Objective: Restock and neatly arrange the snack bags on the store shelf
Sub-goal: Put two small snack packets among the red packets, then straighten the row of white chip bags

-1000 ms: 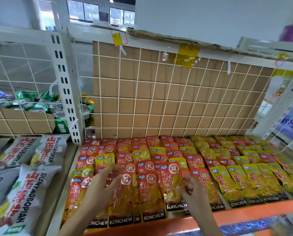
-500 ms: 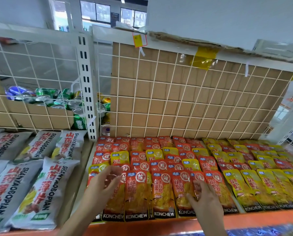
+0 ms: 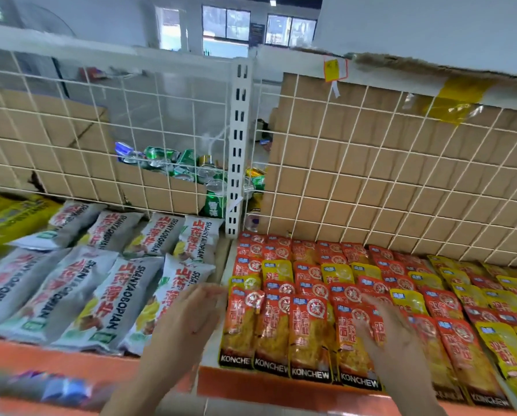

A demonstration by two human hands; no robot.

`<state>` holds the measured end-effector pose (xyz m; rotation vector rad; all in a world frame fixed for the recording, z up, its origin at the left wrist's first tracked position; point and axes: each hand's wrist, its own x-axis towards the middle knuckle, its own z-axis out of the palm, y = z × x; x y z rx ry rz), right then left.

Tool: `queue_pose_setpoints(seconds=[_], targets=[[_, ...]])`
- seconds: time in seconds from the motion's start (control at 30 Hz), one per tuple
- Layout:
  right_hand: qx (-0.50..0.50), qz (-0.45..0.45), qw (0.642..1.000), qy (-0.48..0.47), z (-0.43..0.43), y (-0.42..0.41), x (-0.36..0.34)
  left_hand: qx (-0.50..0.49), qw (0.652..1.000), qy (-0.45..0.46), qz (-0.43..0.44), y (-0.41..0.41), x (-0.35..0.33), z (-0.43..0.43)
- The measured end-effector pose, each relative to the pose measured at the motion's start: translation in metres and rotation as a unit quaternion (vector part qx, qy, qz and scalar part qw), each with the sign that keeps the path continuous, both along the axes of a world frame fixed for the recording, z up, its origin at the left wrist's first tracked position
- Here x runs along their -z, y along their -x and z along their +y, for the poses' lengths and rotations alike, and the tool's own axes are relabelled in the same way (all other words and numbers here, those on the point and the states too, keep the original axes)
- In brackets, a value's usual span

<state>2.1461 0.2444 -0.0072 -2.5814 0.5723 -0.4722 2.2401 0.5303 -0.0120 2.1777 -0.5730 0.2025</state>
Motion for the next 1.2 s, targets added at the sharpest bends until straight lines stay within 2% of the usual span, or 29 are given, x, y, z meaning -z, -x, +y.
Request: queue_pose_setpoints(seconds=[0.23, 0.37, 0.6, 0.77, 1.0, 1.13, 1.2], targets=[[-0.161, 0.006, 0.987, -0.006, 0.039, -0.045, -0.016, -0.134, 0.988, -0.042, -0.057, 0.008, -0.008, 0.064], [-0.234, -0.018, 0.972, -0.014, 0.059, -0.067, -0.021, -0.212, 0.975, -0.059, -0.04, 0.019, -0.013, 0.091], [-0.316, 0.002, 0.948, -0.046, 0.092, -0.099, -0.013, -0.233, 0.968, -0.098, -0.005, 0.022, -0.005, 0.112], [-0.315, 0.02, 0.949, -0.03, 0.112, -0.121, -0.007, -0.202, 0.973, -0.113, 0.007, -0.008, -0.005, 0.121], [-0.259, 0.05, 0.965, -0.004, 0.157, -0.171, -0.004, -0.057, 0.989, -0.137, -0.017, -0.095, -0.019, 0.137], [-0.237, 0.082, 0.968, 0.0, 0.191, -0.211, 0.0, 0.016, 0.984, -0.177, -0.03, -0.15, -0.02, 0.137], [-0.219, 0.119, 0.968, 0.037, 0.203, -0.231, 0.0, 0.045, 0.977, -0.21, -0.015, -0.171, -0.019, 0.128]])
